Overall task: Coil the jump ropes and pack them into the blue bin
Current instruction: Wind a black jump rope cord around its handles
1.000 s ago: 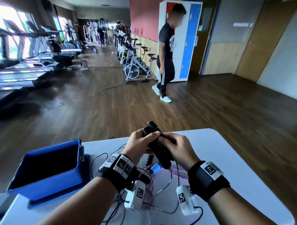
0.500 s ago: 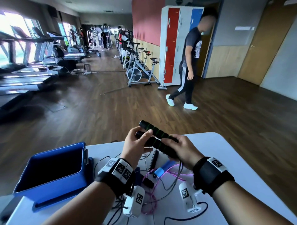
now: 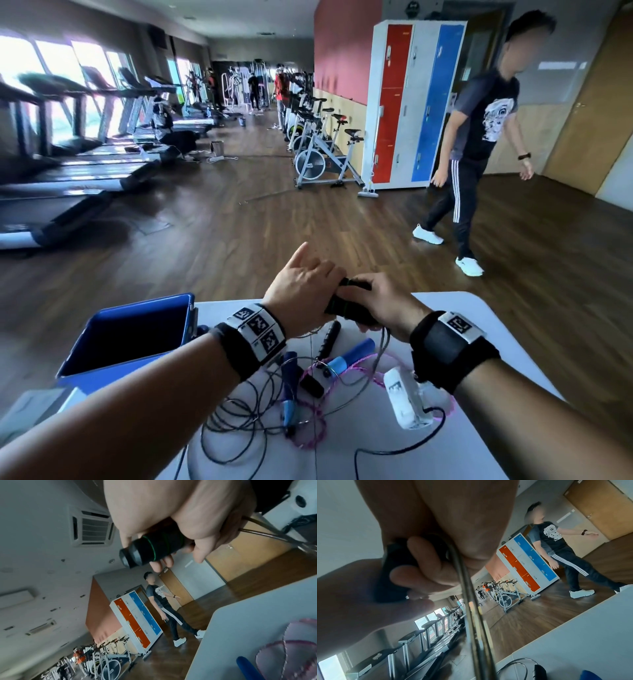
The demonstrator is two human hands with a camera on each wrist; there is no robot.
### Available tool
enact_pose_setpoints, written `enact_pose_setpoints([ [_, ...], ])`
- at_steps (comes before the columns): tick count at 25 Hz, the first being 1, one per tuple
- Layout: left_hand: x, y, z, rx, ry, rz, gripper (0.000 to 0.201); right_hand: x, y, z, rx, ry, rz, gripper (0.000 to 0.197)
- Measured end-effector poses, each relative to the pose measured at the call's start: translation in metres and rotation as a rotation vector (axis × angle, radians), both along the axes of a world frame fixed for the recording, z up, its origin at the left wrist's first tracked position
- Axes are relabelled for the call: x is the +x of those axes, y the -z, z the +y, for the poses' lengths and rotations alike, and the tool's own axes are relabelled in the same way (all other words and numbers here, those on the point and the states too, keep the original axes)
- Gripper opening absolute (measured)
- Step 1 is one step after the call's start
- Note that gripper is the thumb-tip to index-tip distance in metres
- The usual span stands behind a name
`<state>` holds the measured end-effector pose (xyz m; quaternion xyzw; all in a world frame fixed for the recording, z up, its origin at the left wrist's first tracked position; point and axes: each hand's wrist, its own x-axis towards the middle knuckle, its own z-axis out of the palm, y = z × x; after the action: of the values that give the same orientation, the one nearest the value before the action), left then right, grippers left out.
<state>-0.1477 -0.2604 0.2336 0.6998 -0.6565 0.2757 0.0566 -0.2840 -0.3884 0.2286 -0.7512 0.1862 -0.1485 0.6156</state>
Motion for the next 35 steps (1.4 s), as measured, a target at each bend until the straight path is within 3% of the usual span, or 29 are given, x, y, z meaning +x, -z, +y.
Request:
enact_pose_setpoints([
  [2,-0.004,-0.009,-0.002,-0.030,-0.068,0.041,0.045,-0.007,-0.005,-0.003,0.053,0.036,-0.070,0.019],
  [6,0.000,-0.012,0.005,-0.019,-0.224,0.169,0.048,-0.038,-0.005,-0.015,0.111,0.038,-0.190,0.023],
  [12,-0.010,-0.014,0.009,-0.013,-0.157,0.193,0.069,-0.049,0.001,-0.015,0.082,0.039,-0.293,0.030],
  [19,-0.014,-0.028,0.020,0.004,-0.098,0.255,0.081,-0.046,0.000,-0.013,-0.004,0.069,-0.316,0.019],
  [23,-0.010,-0.037,0.020,0.034,-0.089,0.166,0.082,-0.037,-0.012,-0.011,-0.095,0.094,-0.233,0.019],
  [26,0.004,-0.055,0.020,0.000,-0.058,0.072,0.080,-0.030,-0.036,-0.026,-0.174,-0.025,-0.133,0.015],
  [30,0.033,-0.087,0.035,-0.047,-0.146,0.111,0.075,-0.031,-0.060,-0.053,-0.286,-0.100,0.113,0.031],
  [35,0.065,-0.081,0.060,-0.013,-0.197,0.066,0.072,-0.042,-0.083,-0.080,-0.454,-0.025,0.119,0.033],
])
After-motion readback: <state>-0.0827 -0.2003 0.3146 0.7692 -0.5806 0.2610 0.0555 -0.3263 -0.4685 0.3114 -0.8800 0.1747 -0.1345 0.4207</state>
